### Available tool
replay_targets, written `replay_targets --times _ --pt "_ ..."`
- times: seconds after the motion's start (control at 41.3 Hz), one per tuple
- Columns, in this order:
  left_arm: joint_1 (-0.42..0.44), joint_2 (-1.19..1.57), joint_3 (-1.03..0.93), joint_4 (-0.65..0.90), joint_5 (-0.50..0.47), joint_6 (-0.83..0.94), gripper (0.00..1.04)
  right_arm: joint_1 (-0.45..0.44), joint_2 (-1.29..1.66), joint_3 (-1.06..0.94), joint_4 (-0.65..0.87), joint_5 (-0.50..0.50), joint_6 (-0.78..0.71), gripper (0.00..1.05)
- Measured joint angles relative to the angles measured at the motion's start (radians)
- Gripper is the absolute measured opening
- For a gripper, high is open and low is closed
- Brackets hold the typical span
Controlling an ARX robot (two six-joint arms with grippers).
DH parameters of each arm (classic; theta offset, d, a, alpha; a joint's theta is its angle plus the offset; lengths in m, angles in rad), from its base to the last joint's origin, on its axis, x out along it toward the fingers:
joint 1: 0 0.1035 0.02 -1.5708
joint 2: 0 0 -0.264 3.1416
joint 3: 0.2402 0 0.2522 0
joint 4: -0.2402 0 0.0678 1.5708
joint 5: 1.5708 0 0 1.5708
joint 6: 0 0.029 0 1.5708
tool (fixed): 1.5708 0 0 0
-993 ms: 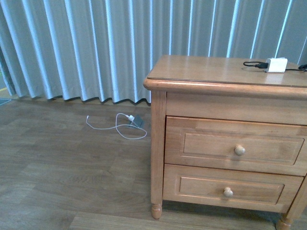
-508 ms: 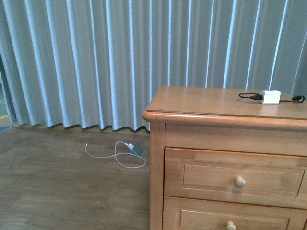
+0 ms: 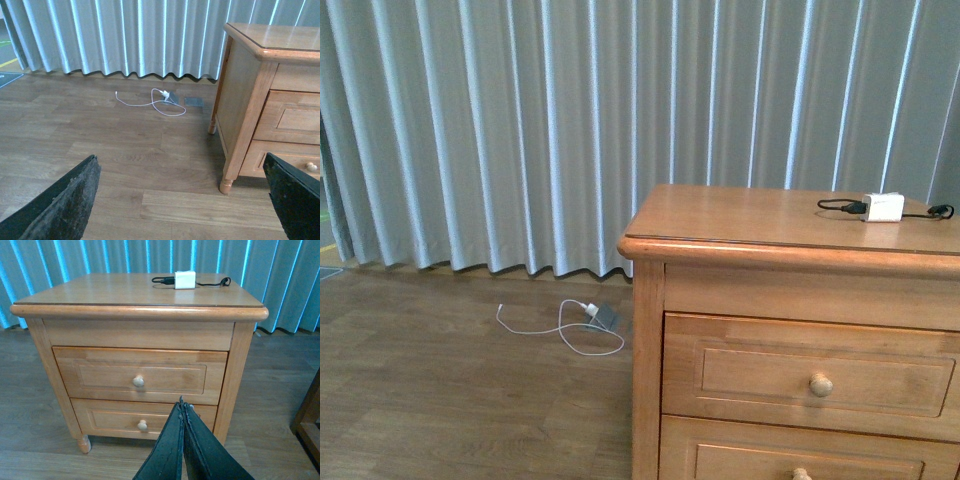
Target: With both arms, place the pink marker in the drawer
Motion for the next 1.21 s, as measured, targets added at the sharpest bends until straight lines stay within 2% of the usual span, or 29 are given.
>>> replay_targets --times 0.242,0.896,0.92,0.993,1.211 --pt "0.0 0.0 0.0 0.0 0.0 0.0 0.99 0.0 -0.07 -0.042 -0.019 0.0 0.0 0.01" --pt "0.0 0.0 0.0 0.0 0.0 0.0 0.99 0.001 -0.296 -0.042 -0.241 0.0 0.0 0.01" --pt "0.0 0.0 0.0 0.0 0.0 0.0 0.99 0.001 -0.306 -0.042 -0.251 0.0 0.0 0.01" --pt "0.0 0.0 0.0 0.0 0.0 0.0 0.99 0.001 -0.423 -0.042 -0.404 0.0 -0.001 0.01" --pt "0.0 0.0 0.0 0.0 0.0 0.0 0.99 0.001 -0.47 -0.042 -0.422 0.0 -0.001 0.01"
